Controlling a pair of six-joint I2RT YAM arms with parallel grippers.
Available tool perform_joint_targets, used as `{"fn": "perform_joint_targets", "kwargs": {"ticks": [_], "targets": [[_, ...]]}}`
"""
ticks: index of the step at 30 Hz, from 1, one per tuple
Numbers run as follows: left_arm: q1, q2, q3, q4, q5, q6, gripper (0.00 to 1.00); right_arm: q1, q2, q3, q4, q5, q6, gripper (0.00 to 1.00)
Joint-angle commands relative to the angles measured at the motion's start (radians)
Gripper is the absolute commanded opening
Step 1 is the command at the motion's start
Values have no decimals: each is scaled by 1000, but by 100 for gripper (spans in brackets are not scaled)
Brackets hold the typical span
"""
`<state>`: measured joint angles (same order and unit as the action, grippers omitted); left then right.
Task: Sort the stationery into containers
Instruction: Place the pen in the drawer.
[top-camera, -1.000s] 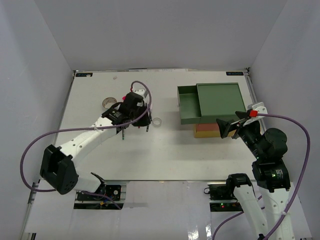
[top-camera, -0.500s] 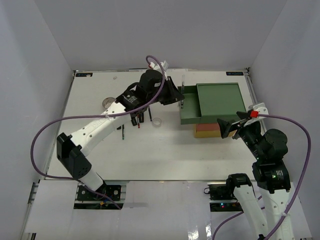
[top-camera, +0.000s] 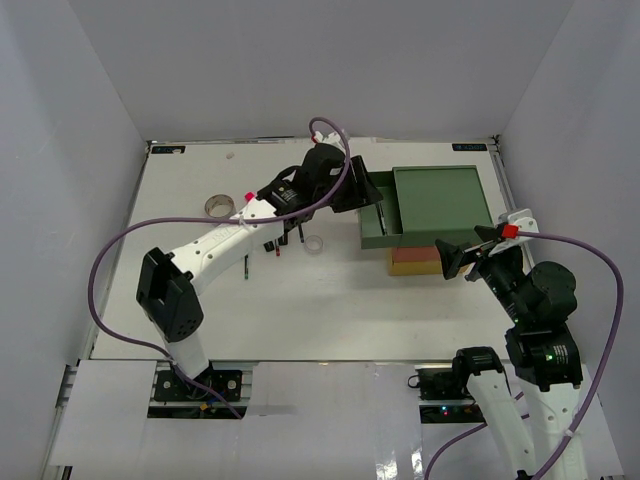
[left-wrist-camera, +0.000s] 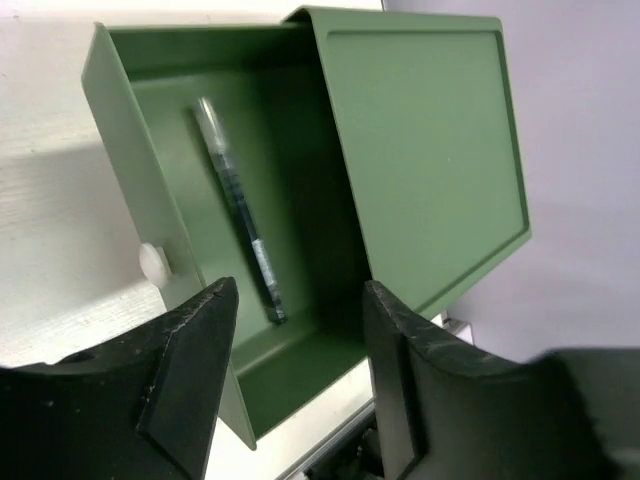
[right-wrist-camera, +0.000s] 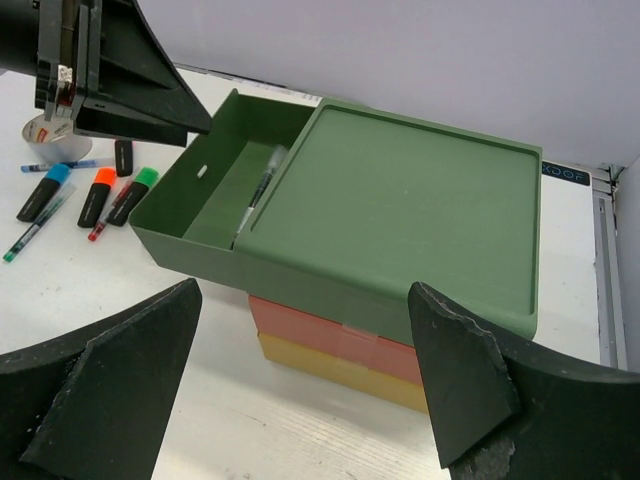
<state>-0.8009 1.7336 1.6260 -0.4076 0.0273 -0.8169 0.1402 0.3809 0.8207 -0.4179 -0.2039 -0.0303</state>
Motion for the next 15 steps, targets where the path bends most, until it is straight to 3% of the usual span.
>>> {"fn": "perform_joint_targets", "kwargs": {"ticks": [1,2,9,15], "targets": [[-4,-62,55,-6,-75,47,65,10,-8,14,10,24,-2,90],[-4,-69,58,-13,-99,65,73,10,-7,11,10,27,-3,90],[32,-176,-30,-115,-300,145,89,21,-4,8,8,35,-8,90],[198,-192,-152,-158,-289,150,89,25,1,-5,10,43,-8,90]]}}
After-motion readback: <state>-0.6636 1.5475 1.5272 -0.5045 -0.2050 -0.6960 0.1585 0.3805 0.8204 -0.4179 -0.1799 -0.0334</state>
